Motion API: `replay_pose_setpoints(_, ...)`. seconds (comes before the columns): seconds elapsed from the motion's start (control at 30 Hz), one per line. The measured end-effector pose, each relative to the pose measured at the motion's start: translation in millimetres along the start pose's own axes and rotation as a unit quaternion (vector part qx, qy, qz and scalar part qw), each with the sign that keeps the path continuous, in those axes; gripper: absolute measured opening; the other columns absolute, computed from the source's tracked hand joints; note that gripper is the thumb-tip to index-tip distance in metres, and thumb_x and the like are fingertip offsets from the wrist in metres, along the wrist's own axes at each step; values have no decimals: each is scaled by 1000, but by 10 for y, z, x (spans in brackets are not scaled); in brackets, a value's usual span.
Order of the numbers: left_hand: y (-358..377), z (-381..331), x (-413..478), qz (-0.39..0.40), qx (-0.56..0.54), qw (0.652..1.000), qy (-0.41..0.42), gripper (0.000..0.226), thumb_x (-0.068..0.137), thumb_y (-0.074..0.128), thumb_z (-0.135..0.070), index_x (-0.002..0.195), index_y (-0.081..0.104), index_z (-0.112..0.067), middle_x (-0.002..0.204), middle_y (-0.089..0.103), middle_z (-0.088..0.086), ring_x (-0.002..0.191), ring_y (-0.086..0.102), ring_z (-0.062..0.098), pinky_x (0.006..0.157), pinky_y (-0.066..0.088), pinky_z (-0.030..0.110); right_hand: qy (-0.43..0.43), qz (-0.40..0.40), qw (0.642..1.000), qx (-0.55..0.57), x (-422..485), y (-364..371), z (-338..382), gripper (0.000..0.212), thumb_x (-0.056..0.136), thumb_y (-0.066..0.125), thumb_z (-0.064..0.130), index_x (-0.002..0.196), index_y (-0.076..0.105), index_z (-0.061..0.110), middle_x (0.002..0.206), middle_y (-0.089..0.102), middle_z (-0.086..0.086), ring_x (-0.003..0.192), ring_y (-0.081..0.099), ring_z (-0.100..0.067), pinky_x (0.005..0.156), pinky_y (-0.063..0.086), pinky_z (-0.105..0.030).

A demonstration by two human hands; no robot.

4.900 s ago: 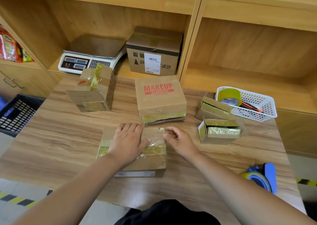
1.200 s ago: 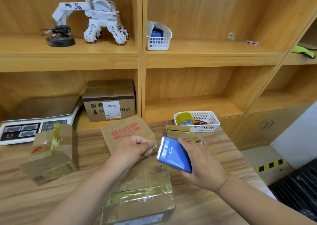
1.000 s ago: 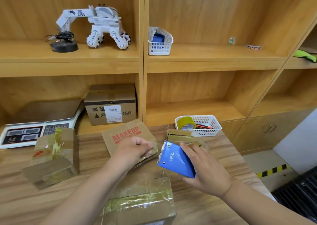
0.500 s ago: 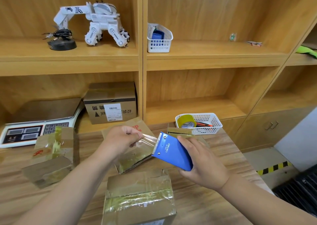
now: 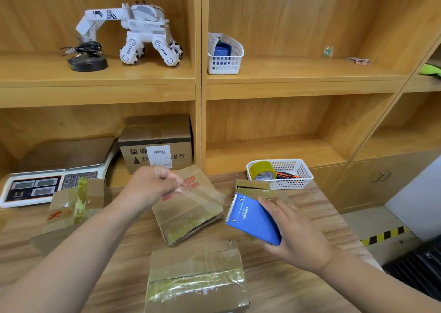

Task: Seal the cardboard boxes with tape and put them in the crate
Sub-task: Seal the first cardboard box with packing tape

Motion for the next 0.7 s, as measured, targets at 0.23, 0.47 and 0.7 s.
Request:
replay_pose_setpoints(0.23,83,-200,-59,-59,81,994,53,24,83,66,-22,60,72,-24,67,70,-18,67,65,6,56,52,24,54,97,992,-60,182,177,64,89,78,54,68,149,26,22,124,51,3,101,55,-24,88,46,-35)
replay_pose_setpoints(0.47,374,-493,-319,-217,350,879,240,12,76,69,-25,64,72,-24,60,63,-5,71,56,19,66,40,30,86,-15,971,-222,402,167,203,88,47,81,64,119,67,16,70,59,-2,53,55,-21,58,45,-28)
replay_pose_setpoints(0.7,774,-734,-500,-242,427,773,401,29,50,78,-1,48,54,-15,45,49,-1,60,56,22,69,33,30,170,-38,959,-222,501,229,146,85,50,83,57,123,65,18,73,61,-4,56,58,-23,67,47,-34)
Point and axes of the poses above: each hand's wrist, its own x-axis towards the middle knuckle, its own y-axis out of the palm, z = x × y, the point moved 5 cm from there along x, towards the middle knuckle
